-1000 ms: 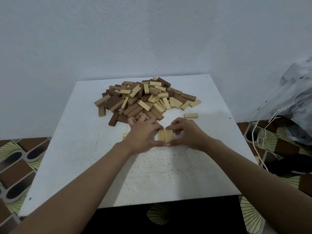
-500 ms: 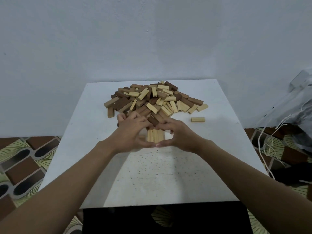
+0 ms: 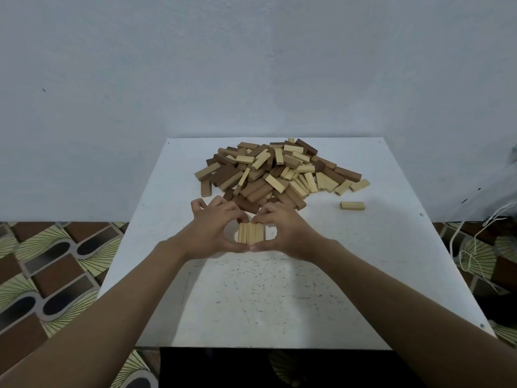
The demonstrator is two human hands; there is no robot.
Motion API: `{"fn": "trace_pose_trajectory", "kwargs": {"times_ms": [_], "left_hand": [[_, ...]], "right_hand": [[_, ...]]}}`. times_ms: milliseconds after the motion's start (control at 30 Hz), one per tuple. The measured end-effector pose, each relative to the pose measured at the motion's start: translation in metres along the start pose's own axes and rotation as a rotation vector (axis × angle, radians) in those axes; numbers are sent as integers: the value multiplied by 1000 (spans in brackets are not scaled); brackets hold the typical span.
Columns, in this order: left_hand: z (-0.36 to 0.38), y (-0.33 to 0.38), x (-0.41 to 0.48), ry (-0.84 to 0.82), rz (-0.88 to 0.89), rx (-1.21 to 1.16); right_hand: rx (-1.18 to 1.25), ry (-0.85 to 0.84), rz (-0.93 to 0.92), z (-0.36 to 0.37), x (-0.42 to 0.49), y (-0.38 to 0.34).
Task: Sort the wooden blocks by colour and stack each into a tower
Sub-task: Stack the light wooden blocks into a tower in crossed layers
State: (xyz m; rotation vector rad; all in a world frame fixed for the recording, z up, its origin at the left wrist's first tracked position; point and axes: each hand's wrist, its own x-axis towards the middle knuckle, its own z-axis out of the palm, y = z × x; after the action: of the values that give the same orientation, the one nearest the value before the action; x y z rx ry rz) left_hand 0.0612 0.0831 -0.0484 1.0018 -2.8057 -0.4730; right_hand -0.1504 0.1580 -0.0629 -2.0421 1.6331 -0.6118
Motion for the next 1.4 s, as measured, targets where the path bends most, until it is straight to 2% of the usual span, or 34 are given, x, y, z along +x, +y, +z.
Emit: {"fn": "trace_pose_trajectory", "kwargs": {"times_ms": [567, 767, 933, 1033, 1400], "left_hand": [[5, -5, -1, -11, -9, -67], [3, -10, -7, 17, -33, -151], [11, -13, -18, -24, -85, -266], [15, -11, -18, -6, -113, -315], [13, -9, -10, -7, -124, -301]], "right_hand": [[-45, 44, 8, 3, -3, 0], [40, 119, -21, 3, -13, 3], [-16, 83, 69, 2, -22, 11], [-44, 82, 49, 6, -23, 11], [-60, 139, 88, 15, -20, 5]]}}
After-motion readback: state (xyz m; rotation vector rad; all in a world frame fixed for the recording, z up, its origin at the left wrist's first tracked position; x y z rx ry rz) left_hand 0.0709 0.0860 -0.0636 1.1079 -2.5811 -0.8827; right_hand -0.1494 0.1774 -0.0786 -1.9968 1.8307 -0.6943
